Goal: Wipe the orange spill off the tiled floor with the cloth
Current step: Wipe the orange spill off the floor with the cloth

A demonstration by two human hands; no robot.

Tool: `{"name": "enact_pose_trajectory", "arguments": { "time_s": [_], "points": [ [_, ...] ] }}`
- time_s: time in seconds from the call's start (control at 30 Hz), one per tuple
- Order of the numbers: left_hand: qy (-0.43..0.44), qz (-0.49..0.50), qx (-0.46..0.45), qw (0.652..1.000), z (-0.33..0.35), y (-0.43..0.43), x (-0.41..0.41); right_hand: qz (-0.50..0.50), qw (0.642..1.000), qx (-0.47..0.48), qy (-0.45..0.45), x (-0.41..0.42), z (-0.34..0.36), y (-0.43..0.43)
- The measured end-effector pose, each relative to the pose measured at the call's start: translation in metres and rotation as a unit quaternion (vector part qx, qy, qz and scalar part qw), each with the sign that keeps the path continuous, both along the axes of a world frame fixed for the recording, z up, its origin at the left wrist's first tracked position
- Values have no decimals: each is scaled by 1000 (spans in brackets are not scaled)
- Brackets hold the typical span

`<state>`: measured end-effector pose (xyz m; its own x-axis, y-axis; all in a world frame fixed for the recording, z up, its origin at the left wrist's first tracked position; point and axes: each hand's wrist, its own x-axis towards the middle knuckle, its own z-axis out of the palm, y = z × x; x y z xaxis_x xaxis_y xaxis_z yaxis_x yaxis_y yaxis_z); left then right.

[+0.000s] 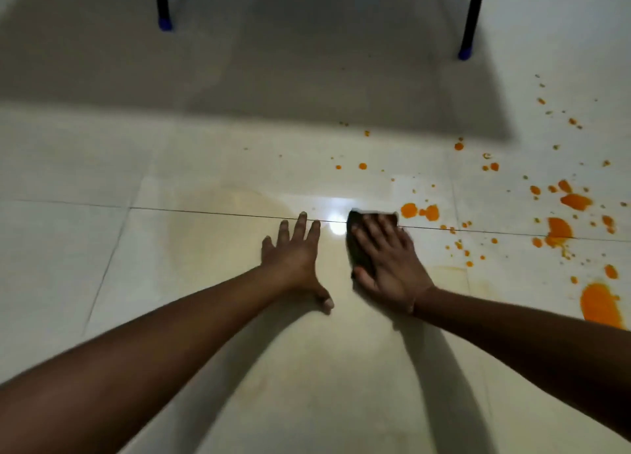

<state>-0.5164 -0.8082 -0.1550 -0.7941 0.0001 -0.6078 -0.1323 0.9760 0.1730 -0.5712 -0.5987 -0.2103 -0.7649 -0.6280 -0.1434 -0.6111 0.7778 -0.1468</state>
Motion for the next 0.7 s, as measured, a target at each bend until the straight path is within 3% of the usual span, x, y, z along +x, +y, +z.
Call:
{"name": "enact_pose_trajectory", "arguments": {
  "time_s": [0.1, 0.2, 0.3, 0.33, 0.4, 0.47, 0.5, 0.63, 0.7],
  "points": [
    [-23, 53, -17, 998, -4, 32, -16, 61, 998, -8, -12, 24, 4, 60],
    [-33, 66, -36, 997, -9, 36, -15, -117, 993, -19, 10, -33, 4, 71],
    [-47, 67, -35, 996, -12, 36, -18, -307, 951, -36, -5, -70, 11, 12],
    [-49, 64, -32, 996, -12, 37, -19, -291, 956, -47, -4, -62, 12, 0],
    [-45, 66, -28, 996, -12, 34, -18, -132, 990, -56, -7, -17, 7, 0],
    [-52, 70, -28, 996, -13, 34, -19, -26, 998, -48, -19, 14, 4, 39],
    [-55, 72, -34, 995, -13, 35, -19, -33, 998, -52, -7, 4, -1, 56],
    [-63, 74, -42, 994, -12, 40, -24, -294, 955, -41, -9, -81, 9, 22],
    [-59, 77, -35, 995, -12, 39, -22, -230, 971, -64, -5, -60, 10, -16]
  ]
}}
